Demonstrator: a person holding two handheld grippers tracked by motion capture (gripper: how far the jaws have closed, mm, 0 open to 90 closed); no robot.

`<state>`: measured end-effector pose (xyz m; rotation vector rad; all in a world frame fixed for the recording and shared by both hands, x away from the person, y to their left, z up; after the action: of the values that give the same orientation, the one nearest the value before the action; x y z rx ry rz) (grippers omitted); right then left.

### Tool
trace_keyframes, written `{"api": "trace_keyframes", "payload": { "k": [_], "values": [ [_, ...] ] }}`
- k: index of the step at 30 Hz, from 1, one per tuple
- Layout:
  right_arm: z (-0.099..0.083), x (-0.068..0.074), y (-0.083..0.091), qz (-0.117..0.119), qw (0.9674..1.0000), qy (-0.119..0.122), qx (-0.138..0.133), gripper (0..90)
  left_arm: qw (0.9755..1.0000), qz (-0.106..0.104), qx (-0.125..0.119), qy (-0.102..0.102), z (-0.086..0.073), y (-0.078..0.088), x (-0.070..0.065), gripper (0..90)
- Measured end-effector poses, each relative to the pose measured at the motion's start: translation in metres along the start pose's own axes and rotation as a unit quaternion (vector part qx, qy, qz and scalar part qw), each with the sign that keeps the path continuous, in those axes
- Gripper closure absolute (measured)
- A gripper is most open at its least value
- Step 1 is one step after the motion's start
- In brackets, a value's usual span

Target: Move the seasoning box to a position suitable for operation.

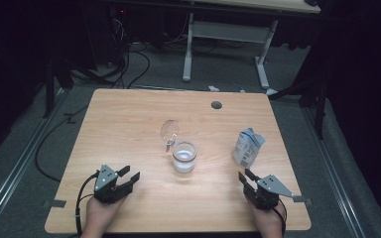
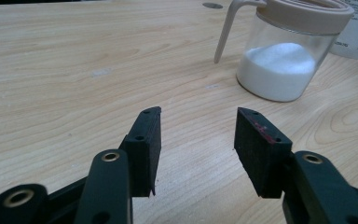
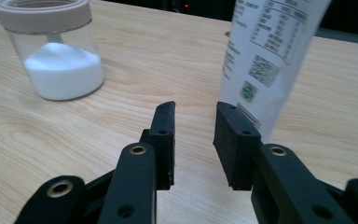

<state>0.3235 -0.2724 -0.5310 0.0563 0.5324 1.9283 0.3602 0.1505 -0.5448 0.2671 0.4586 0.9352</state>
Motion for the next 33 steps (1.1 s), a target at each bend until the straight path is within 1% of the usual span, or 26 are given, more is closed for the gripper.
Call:
{"api": "trace_keyframes", "payload": {
  "k": [2,8,10,14,16,18,22,23,26,30,33],
  "values": [
    [0.002,0.002,-0.003,0.003,1.0,0.002,0.001,69.6,1.0,0.003,0.0,0.001,-0.001,0.001,0.001,49.4],
    [0.01,0.01,-0.013,0.012,0.9999,0.006,0.001,73.5,0.9998,0.018,-0.001,-0.003,-0.005,0.008,0.002,47.4],
    [0.012,0.014,-0.017,0.017,0.9998,0.005,0.002,75.3,0.9997,0.024,-0.002,0.001,-0.005,0.01,0.004,45.5],
    [0.016,0.022,-0.026,0.031,0.9994,0.014,0.002,78.1,0.9994,0.032,-0.005,0.007,-0.008,0.015,0.006,45.7],
    [0.019,0.027,-0.03,0.039,0.9991,0.016,0.004,79.6,0.9995,0.03,-0.005,0.012,-0.008,0.017,0.005,46.3],
    [0.022,0.032,-0.034,0.045,0.9987,0.024,0.003,82.0,0.9995,0.03,-0.009,0.011,-0.006,0.02,0.001,47.3],
    [0.028,0.042,-0.044,0.059,0.998,0.024,0.004,85.7,0.9995,0.025,-0.013,0.015,-0.005,0.02,-0.003,48.9],
    [0.029,0.044,-0.046,0.062,0.9977,0.027,0.007,86.7,0.9995,0.025,-0.011,0.016,-0.006,0.019,-0.004,49.4],
    [0.033,0.049,-0.053,0.073,0.997,0.024,0.008,89.9,0.9997,0.018,-0.006,0.017,-0.005,0.016,-0.006,50.3],
    [0.039,0.053,-0.061,0.079,0.9963,0.031,0.003,90.0,0.9998,0.008,-0.007,0.016,0.001,0.011,-0.011,53.8],
    [0.039,0.054,-0.064,0.083,0.996,0.032,0.006,90.0,0.9997,0.004,-0.006,0.022,0.007,0.003,-0.012,55.5]
  ]
}}
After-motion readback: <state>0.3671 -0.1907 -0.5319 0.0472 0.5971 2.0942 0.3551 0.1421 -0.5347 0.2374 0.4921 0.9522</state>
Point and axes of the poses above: each handheld gripper's, and its own axes: y roughly backward along the jaws, z roughly out of its top, x roughly to its left, the point moved 5 cm from there along -y, roughly forward along the jaws, and after that the axes turned 10 degrees about y, right-handed, at the moved point
